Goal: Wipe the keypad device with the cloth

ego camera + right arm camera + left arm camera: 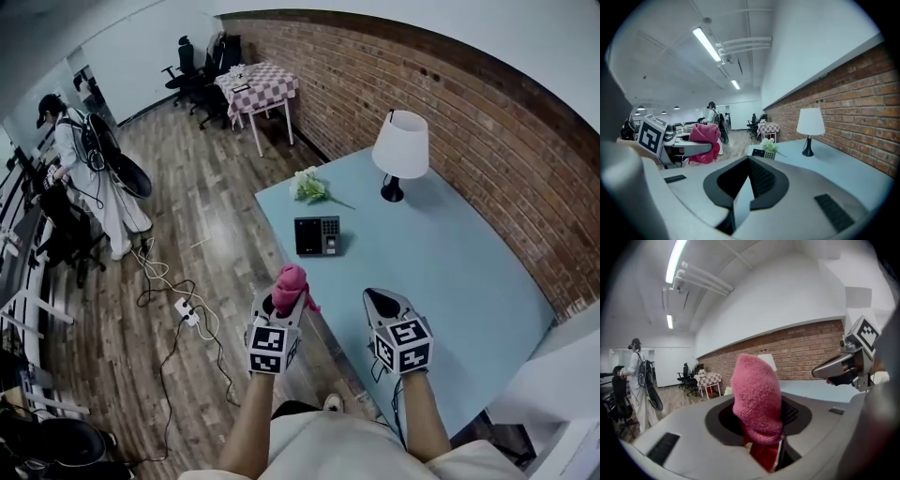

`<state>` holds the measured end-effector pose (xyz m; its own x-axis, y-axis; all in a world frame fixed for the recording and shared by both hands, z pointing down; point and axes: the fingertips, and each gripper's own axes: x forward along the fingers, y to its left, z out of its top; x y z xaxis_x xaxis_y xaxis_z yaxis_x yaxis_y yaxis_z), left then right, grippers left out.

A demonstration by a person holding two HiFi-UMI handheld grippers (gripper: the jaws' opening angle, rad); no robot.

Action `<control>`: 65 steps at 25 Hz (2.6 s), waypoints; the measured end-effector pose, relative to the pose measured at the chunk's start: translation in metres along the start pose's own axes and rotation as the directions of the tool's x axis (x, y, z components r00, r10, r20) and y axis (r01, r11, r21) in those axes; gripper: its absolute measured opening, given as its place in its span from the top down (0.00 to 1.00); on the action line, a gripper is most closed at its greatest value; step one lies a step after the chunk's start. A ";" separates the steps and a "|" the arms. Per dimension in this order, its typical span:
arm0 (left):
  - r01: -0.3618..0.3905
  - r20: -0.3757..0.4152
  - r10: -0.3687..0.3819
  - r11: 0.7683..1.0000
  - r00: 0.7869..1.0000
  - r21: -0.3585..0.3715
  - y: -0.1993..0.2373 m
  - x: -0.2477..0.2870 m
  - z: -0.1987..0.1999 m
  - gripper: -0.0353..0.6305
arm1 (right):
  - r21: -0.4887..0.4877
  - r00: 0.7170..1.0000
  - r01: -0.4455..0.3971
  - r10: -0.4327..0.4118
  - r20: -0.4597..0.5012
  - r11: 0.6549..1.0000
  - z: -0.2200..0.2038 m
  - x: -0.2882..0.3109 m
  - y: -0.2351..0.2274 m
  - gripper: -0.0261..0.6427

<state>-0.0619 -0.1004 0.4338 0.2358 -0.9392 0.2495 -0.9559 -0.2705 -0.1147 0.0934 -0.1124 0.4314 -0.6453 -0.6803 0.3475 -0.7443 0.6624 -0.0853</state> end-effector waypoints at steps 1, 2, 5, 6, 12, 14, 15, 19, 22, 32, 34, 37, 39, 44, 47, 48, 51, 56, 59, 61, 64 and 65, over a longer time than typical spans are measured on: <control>-0.007 0.018 0.007 1.000 1.000 0.003 0.003 -0.007 0.010 0.66 | -0.019 1.000 -0.007 0.008 0.016 1.000 0.009 -0.003 0.004 0.94; -0.015 0.036 0.015 1.000 0.999 0.008 0.006 -0.013 0.020 0.65 | -0.037 0.999 -0.015 0.017 0.029 0.999 0.018 -0.006 0.008 0.94; -0.040 0.087 0.038 0.999 0.995 0.024 0.013 -0.036 0.047 0.65 | -0.075 0.997 -0.033 0.038 0.063 0.997 0.040 -0.014 0.025 0.94; -0.043 0.100 0.040 0.999 0.994 0.030 0.014 -0.045 0.054 0.65 | -0.082 0.996 -0.035 0.042 0.077 0.996 0.046 -0.018 0.031 0.94; -0.041 0.140 0.033 0.998 0.990 0.056 0.010 -0.106 0.072 0.65 | -0.119 0.987 -0.063 0.079 0.140 0.991 0.070 -0.048 0.081 0.94; -0.038 0.155 0.029 0.998 0.988 0.057 0.005 -0.129 0.075 0.65 | -0.124 0.984 -0.057 0.077 0.161 0.991 0.077 -0.067 0.097 0.94; -0.033 0.159 0.023 0.998 0.987 0.061 0.002 -0.139 0.076 0.65 | -0.121 0.982 -0.052 0.073 0.173 0.991 0.080 -0.077 0.104 0.94; -0.017 0.174 0.005 0.998 0.985 0.065 -0.015 -0.188 0.074 0.65 | -0.108 0.975 -0.041 0.064 0.212 0.993 0.080 -0.119 0.131 0.94; -0.011 0.182 -0.001 0.998 0.983 0.066 -0.028 -0.225 0.071 0.65 | -0.103 0.977 -0.031 0.052 0.207 0.994 0.069 -0.147 0.153 0.94; -0.059 0.133 0.038 0.986 0.990 0.158 -0.079 -0.354 0.040 0.65 | -0.164 0.977 -0.046 0.079 0.197 0.985 0.031 -0.254 0.240 0.94; -0.055 0.147 0.032 0.986 0.989 0.155 -0.090 -0.377 0.039 0.65 | -0.177 0.973 -0.058 0.095 0.209 0.982 0.028 -0.276 0.256 0.94; -0.032 0.173 0.007 0.990 0.985 0.141 -0.105 -0.404 0.042 0.65 | -0.192 0.969 -0.040 0.085 0.233 0.981 0.026 -0.305 0.269 0.94; -0.023 0.186 0.000 0.992 0.982 0.123 -0.114 -0.416 0.044 0.65 | -0.195 0.968 -0.026 0.073 0.238 0.980 0.024 -0.319 0.272 0.94; -0.036 0.182 0.017 0.994 0.983 0.100 -0.127 -0.438 0.042 0.65 | -0.211 0.972 -0.028 0.075 0.221 0.977 0.013 -0.337 0.281 0.94; -0.038 0.191 0.020 0.995 0.981 0.095 -0.134 -0.448 0.040 0.65 | -0.229 0.973 -0.032 0.083 0.214 0.973 0.008 -0.342 0.288 0.94; -0.039 0.192 0.020 0.995 0.981 0.096 -0.136 -0.450 0.039 0.65 | -0.234 0.974 -0.033 0.084 0.212 0.972 0.006 -0.344 0.289 0.94; -0.040 0.190 0.021 0.995 0.982 0.095 -0.140 -0.453 0.036 0.65 | -0.239 0.974 -0.030 0.082 0.209 0.971 0.002 -0.348 0.289 0.94; -0.045 0.166 0.029 0.994 0.986 0.095 -0.141 -0.457 0.035 0.65 | -0.264 0.981 -0.011 0.062 0.186 0.965 -0.003 -0.350 0.289 0.94; -0.046 0.167 0.030 0.995 0.986 0.094 -0.140 -0.457 0.030 0.65 | -0.277 0.983 -0.007 0.058 0.177 0.961 -0.008 -0.347 0.290 0.94; -0.041 0.171 0.024 0.994 0.985 0.099 -0.139 -0.457 0.023 0.65 | -0.277 0.983 -0.006 0.056 0.176 0.961 -0.014 -0.343 0.293 0.94; -0.031 0.173 0.013 0.994 0.985 0.105 -0.136 -0.455 0.016 0.65 | -0.274 0.983 -0.009 0.058 0.173 0.962 -0.021 -0.336 0.298 0.94; -0.027 0.172 0.009 0.994 0.985 0.108 -0.135 -0.455 0.014 0.65 | -0.273 0.983 -0.011 0.060 0.172 0.962 -0.022 -0.334 0.299 0.94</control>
